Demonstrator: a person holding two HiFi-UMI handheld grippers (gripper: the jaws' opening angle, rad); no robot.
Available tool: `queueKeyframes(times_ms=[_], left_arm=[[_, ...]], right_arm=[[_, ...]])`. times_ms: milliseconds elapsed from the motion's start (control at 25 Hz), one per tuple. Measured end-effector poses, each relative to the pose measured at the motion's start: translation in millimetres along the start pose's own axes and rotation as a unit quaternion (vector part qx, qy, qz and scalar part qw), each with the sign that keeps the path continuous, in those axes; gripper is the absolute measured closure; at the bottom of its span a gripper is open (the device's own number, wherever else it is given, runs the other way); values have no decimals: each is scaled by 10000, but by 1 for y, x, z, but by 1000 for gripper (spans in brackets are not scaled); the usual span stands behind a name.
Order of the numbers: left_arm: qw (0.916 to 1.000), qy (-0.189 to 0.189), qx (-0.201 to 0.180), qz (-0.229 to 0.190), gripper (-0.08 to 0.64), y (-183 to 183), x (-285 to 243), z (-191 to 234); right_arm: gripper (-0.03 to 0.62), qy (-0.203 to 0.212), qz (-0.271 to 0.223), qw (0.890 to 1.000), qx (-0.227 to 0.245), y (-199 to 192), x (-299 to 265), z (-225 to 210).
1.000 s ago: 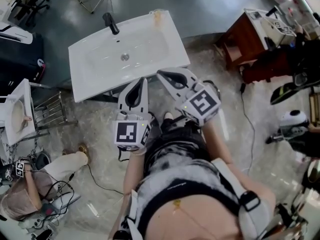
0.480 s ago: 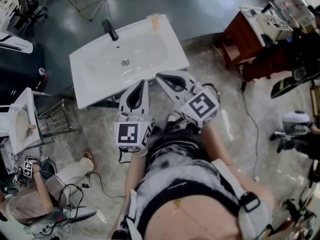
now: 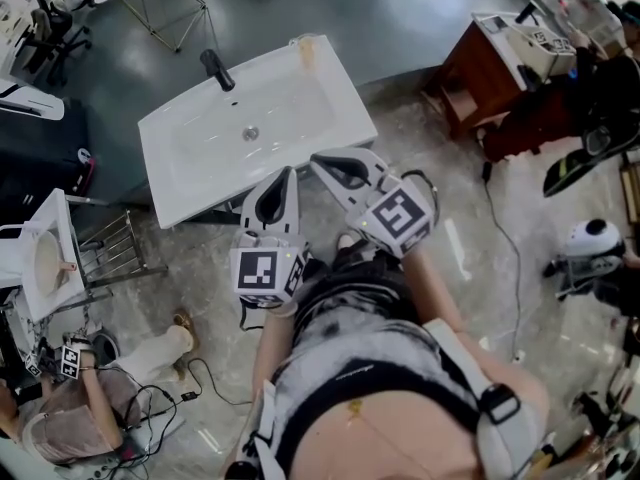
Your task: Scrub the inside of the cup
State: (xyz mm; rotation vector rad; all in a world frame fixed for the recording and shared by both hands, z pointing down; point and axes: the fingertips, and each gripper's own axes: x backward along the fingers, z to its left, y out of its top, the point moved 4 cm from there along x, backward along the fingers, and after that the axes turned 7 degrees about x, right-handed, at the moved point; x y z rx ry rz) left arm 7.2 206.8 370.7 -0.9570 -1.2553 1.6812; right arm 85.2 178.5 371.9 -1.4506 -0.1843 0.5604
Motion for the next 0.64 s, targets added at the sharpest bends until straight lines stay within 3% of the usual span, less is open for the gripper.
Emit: queueKeyframes(times_ms=[640], left_arm=[[9999,85,32,90,560,-5,-4,3]], right_arm=[[589,151,155,9997,68,-6,-3,-2]])
